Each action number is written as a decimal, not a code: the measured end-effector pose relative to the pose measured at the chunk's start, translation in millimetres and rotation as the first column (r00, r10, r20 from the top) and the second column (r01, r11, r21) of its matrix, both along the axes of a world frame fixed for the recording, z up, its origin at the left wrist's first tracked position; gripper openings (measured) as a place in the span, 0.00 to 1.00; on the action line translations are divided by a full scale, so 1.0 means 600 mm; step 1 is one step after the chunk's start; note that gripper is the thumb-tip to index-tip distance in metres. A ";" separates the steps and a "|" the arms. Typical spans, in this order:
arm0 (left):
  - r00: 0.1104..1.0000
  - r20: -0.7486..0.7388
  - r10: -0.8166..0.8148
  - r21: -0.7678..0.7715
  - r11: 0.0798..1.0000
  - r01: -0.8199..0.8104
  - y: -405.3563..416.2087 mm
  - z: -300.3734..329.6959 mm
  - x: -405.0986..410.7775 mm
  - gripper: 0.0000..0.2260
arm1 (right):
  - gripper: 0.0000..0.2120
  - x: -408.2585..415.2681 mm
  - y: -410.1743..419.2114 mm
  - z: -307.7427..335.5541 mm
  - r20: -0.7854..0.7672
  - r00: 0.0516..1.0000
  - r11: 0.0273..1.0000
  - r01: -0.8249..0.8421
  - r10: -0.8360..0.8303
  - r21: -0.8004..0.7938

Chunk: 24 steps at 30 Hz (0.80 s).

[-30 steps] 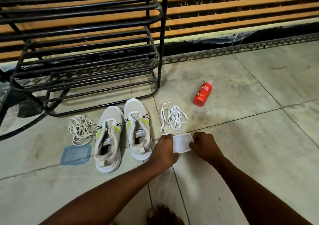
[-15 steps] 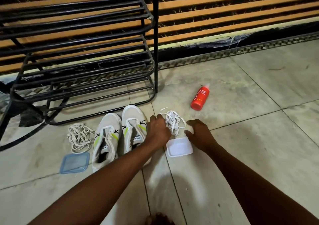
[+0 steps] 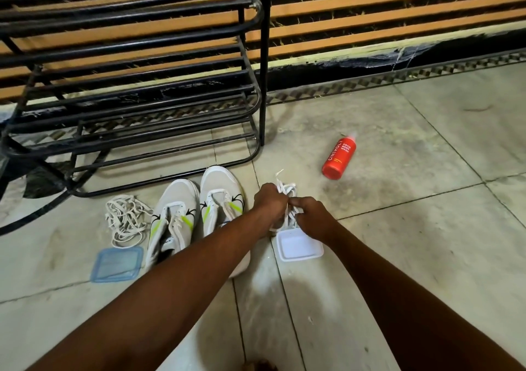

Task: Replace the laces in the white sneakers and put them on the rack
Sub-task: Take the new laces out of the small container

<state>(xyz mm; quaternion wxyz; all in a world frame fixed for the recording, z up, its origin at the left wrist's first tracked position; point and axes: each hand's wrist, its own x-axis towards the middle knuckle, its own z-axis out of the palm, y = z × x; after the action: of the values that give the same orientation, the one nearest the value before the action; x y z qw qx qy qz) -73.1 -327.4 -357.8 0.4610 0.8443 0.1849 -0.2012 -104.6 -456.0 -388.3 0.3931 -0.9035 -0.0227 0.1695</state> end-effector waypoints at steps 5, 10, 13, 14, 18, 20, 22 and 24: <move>0.992 -0.043 0.121 -0.258 0.957 -0.128 0.021 -0.066 0.027 0.09 | 0.25 -0.004 0.011 -0.010 0.107 0.989 0.987 0.092 -0.106 0.131; 0.990 -0.007 0.144 -0.358 0.924 -0.137 0.028 -0.007 0.005 0.07 | 0.14 -0.010 0.013 0.011 0.201 0.931 0.931 0.245 -0.304 0.271; 0.992 0.042 0.122 -0.364 0.926 -0.099 0.024 0.022 -0.007 0.06 | 0.13 -0.019 0.007 0.034 0.284 0.873 0.892 0.296 -0.398 0.341; 0.992 0.057 0.110 -0.394 0.916 -0.079 0.021 0.033 -0.012 0.06 | 0.13 -0.022 0.004 0.044 0.288 0.855 0.875 0.317 -0.431 0.366; 0.990 0.127 0.062 -0.515 0.857 0.012 0.008 0.070 -0.030 0.06 | 0.10 -0.041 -0.015 0.092 0.314 0.816 0.843 0.344 -0.486 0.413; 0.990 0.133 0.040 -0.551 0.834 0.040 0.005 0.083 -0.038 0.05 | 0.09 -0.054 -0.026 0.110 0.336 0.806 0.846 0.340 -0.487 0.411; 0.994 0.101 0.036 -0.574 0.818 0.029 0.003 0.092 -0.054 0.04 | 0.07 -0.073 -0.036 0.123 0.363 0.808 0.868 0.332 -0.464 0.370; 0.998 0.048 0.037 -0.578 0.816 -0.002 0.002 0.092 -0.071 0.05 | 0.06 -0.086 -0.042 0.124 0.357 0.835 0.896 0.316 -0.419 0.312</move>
<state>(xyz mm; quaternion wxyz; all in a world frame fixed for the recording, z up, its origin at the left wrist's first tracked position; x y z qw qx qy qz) -115.7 -326.4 -302.3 0.7022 0.6683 0.1107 -0.2189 -156.3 -481.0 -314.0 0.5107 -0.8513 0.0490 -0.1093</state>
